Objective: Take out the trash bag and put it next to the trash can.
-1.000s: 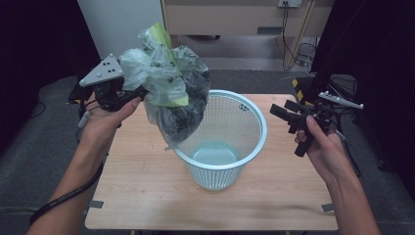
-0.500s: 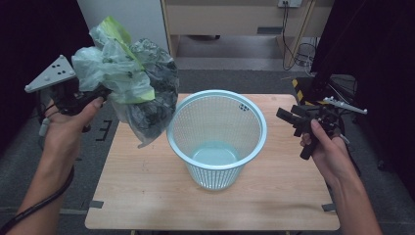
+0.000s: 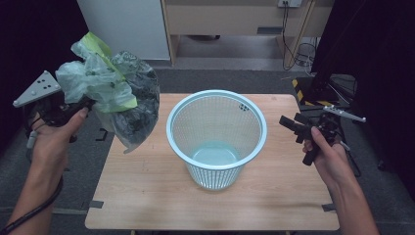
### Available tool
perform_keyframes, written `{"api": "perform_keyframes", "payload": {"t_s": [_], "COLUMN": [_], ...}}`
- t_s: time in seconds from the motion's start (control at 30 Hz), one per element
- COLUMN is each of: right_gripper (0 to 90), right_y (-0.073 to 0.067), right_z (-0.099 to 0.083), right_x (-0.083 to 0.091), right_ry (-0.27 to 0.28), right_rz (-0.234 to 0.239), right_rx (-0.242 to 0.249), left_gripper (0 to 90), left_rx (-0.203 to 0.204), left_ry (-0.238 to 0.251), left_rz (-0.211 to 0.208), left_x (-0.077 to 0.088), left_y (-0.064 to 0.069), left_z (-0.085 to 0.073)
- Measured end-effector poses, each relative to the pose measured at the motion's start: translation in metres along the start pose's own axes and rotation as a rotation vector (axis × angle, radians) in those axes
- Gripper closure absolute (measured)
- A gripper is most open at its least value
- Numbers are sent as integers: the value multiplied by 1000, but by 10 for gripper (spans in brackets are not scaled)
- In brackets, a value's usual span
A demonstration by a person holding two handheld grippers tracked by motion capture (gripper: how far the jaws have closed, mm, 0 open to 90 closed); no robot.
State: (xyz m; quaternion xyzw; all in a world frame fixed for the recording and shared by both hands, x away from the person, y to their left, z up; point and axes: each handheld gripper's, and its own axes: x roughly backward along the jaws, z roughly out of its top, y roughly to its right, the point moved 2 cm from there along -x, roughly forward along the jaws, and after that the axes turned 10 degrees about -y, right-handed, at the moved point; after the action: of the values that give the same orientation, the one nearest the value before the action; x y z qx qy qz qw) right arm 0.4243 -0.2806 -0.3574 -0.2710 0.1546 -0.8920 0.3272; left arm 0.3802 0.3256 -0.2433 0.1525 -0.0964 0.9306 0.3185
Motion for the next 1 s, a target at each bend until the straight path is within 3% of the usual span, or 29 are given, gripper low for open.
{"api": "perform_keyframes", "payload": {"t_s": [0.47, 1.0], "right_gripper": [67, 68], "right_y": [23, 45], "right_z": [-32, -68], "right_x": [-8, -17], "right_ry": [-30, -72], "right_rz": [-30, -60], "right_rx": [-26, -58], "left_gripper": [872, 864], "left_rx": [54, 89], "left_ry": [-93, -184], "left_rz": [31, 15], "left_x": [-46, -100], "left_y": [-4, 14], "left_z": [-63, -123]}}
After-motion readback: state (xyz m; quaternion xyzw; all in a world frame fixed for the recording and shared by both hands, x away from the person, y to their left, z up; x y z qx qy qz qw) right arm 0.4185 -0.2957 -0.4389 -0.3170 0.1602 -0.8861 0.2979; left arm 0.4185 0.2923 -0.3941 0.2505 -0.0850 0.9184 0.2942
